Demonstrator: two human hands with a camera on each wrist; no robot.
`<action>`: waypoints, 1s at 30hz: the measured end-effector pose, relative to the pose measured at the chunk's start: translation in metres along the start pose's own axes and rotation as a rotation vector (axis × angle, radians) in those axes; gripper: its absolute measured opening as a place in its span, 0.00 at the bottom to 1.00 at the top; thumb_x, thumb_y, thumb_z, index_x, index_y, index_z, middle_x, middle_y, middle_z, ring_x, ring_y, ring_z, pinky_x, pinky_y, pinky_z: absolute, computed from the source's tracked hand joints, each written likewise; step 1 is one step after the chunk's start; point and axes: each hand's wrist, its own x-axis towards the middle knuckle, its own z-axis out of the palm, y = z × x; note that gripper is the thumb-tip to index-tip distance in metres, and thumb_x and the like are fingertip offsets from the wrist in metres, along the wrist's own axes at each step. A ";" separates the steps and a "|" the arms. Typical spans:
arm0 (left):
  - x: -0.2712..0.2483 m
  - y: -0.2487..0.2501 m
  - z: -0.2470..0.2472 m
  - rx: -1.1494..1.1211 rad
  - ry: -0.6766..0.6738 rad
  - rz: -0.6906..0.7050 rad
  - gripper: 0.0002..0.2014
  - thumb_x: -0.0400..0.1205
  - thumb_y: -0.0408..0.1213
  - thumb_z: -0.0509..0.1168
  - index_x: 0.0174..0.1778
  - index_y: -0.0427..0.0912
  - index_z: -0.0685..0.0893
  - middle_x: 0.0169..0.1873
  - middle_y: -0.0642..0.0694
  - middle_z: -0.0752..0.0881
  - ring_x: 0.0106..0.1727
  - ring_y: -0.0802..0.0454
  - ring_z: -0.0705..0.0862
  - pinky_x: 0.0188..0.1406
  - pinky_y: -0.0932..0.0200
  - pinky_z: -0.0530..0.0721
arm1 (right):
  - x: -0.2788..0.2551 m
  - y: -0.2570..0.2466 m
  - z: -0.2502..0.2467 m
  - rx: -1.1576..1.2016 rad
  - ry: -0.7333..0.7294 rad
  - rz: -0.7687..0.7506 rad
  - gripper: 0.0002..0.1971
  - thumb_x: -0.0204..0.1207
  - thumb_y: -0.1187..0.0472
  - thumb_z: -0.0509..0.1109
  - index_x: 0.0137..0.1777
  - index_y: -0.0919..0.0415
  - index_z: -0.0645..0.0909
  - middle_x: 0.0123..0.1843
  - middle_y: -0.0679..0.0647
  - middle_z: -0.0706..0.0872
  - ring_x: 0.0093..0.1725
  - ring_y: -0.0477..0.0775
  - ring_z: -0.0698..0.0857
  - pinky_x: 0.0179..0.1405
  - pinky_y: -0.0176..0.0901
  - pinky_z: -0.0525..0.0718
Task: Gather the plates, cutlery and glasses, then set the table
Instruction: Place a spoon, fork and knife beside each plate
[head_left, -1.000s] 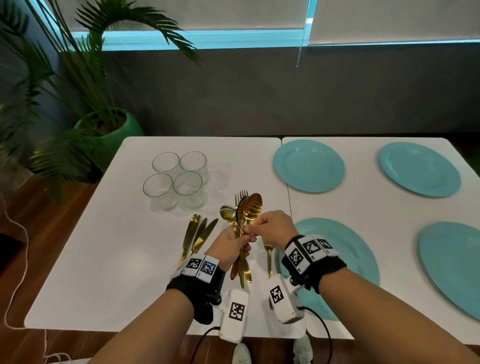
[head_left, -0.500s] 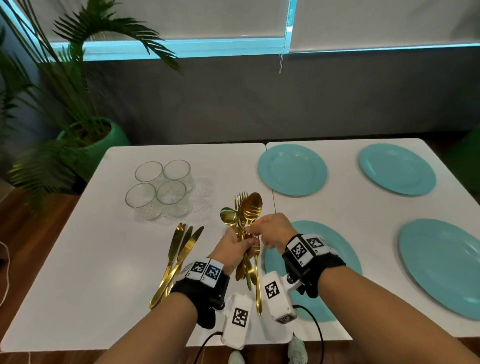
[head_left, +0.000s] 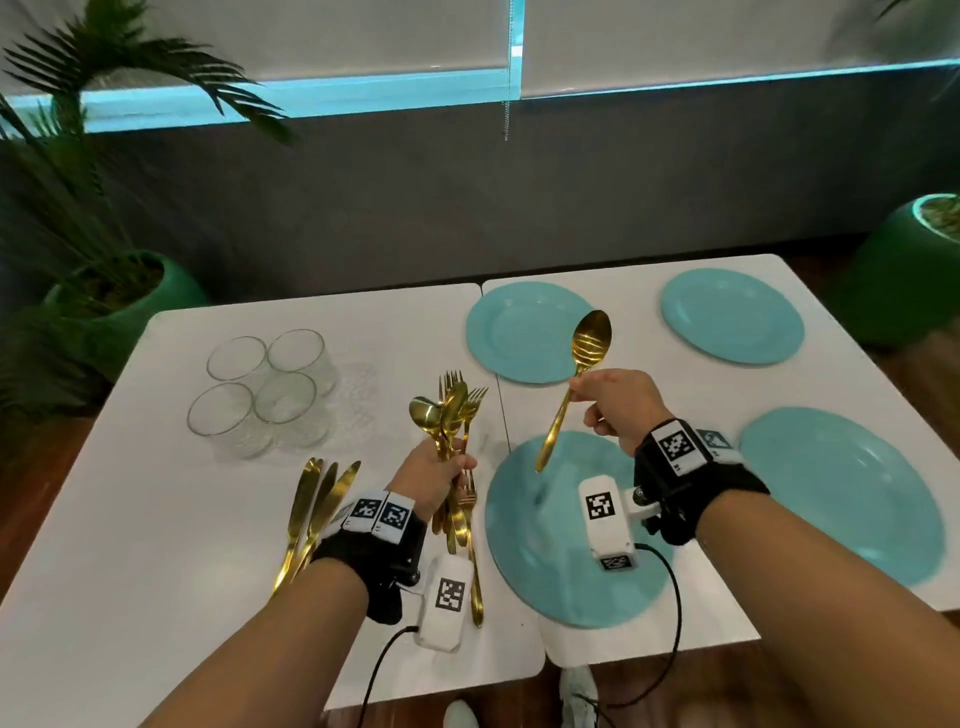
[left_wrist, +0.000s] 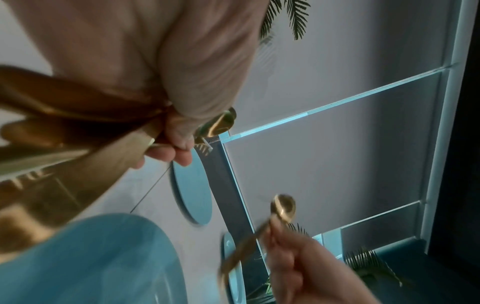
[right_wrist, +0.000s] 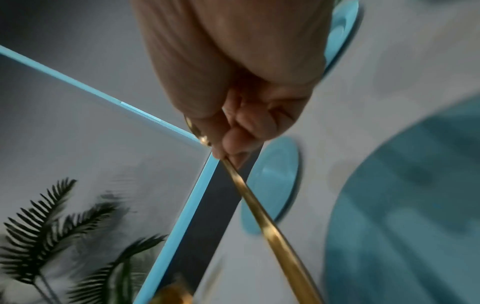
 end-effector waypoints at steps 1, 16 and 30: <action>0.003 0.002 0.000 -0.001 0.016 0.002 0.07 0.84 0.28 0.58 0.43 0.40 0.79 0.37 0.41 0.82 0.31 0.50 0.77 0.35 0.56 0.80 | 0.002 0.005 -0.014 -0.064 0.002 0.005 0.08 0.77 0.67 0.68 0.36 0.61 0.81 0.37 0.57 0.85 0.21 0.49 0.73 0.15 0.33 0.68; 0.022 0.017 0.056 -0.137 0.038 -0.007 0.07 0.84 0.27 0.58 0.48 0.40 0.80 0.37 0.45 0.84 0.33 0.52 0.76 0.39 0.58 0.78 | 0.004 0.102 -0.115 -0.899 0.095 0.232 0.15 0.83 0.57 0.58 0.57 0.60 0.85 0.63 0.55 0.86 0.64 0.54 0.84 0.62 0.40 0.80; 0.029 0.028 0.084 -0.111 -0.027 0.022 0.05 0.84 0.26 0.58 0.50 0.38 0.77 0.37 0.45 0.85 0.32 0.52 0.77 0.35 0.61 0.78 | 0.036 0.120 -0.105 -0.876 -0.039 0.251 0.14 0.76 0.60 0.67 0.58 0.62 0.86 0.59 0.60 0.87 0.62 0.59 0.85 0.54 0.42 0.81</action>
